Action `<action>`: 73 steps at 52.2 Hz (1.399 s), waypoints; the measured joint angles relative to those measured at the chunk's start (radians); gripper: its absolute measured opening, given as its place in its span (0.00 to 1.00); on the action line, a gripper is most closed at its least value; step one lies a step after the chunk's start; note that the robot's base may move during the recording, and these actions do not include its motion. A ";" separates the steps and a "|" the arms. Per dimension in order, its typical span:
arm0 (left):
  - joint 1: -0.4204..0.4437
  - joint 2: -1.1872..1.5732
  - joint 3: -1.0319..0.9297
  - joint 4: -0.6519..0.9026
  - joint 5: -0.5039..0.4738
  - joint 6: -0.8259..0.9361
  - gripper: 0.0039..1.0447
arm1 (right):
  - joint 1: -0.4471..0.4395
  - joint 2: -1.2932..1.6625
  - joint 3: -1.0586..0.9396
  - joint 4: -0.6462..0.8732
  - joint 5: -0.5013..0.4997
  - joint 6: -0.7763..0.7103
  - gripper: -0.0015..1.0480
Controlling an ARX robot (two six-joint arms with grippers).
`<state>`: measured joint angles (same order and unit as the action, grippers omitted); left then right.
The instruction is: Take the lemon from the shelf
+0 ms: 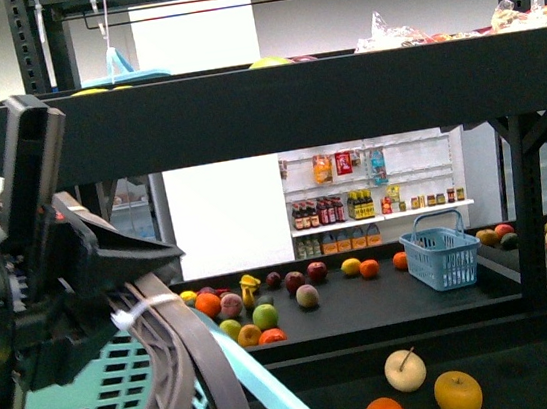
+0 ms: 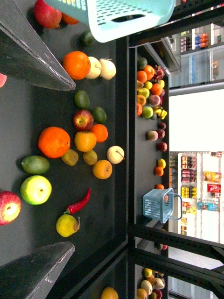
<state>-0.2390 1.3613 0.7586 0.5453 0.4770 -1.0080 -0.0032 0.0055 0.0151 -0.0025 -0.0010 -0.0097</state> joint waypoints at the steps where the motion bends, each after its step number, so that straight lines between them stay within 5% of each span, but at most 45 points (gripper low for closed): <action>1: 0.009 0.000 0.000 0.008 -0.010 -0.007 0.09 | 0.000 0.000 0.000 0.000 -0.001 0.000 0.93; 10: 0.134 0.015 0.000 0.085 -0.069 -0.101 0.09 | 0.000 0.000 0.000 0.000 0.000 0.000 0.93; 29: 0.410 0.080 0.044 0.241 -0.030 -0.267 0.09 | 0.000 0.000 0.000 0.000 0.000 0.000 0.93; 43: 0.729 0.258 0.158 0.386 0.015 -0.417 0.09 | 0.000 0.000 0.000 0.000 0.000 0.000 0.93; 73: 0.948 0.524 0.299 0.632 0.089 -0.576 0.09 | 0.000 0.000 0.000 0.000 0.000 0.000 0.93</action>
<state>0.7086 1.8854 1.0576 1.1774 0.5663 -1.5837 -0.0032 0.0051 0.0151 -0.0025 -0.0010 -0.0097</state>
